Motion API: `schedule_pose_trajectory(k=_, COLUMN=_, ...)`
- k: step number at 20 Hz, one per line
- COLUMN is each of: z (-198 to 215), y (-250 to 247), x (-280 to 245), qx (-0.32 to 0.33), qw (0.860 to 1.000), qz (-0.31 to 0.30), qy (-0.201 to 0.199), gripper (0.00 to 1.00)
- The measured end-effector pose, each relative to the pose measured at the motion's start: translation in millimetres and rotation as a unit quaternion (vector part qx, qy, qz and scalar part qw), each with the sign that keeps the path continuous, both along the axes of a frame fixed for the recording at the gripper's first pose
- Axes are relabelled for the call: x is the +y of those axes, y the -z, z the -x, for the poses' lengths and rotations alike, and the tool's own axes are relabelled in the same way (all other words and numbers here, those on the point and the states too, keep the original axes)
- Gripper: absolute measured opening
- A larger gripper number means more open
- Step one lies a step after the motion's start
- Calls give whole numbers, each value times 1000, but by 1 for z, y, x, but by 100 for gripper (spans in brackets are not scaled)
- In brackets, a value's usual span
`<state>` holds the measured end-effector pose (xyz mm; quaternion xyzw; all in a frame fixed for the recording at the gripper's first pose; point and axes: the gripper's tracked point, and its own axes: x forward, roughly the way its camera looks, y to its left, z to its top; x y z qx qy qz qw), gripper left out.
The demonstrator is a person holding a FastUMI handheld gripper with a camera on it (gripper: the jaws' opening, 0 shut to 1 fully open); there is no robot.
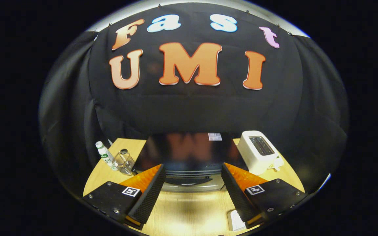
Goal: Open the toaster oven, put the food inside, and close the toaster oven door.
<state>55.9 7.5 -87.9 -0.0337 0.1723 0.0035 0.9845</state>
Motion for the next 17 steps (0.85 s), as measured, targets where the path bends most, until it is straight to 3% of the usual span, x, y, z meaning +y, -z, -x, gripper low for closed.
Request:
schedule_pose_trajectory(k=8, z=39, y=-128, x=-9, qx=-110, qw=994, qz=-7, qy=-14, gripper=100)
schedule_pose_trajectory(k=17, z=67, y=-145, x=-16, qx=-133, qw=991, qz=1, qy=-15, gripper=100)
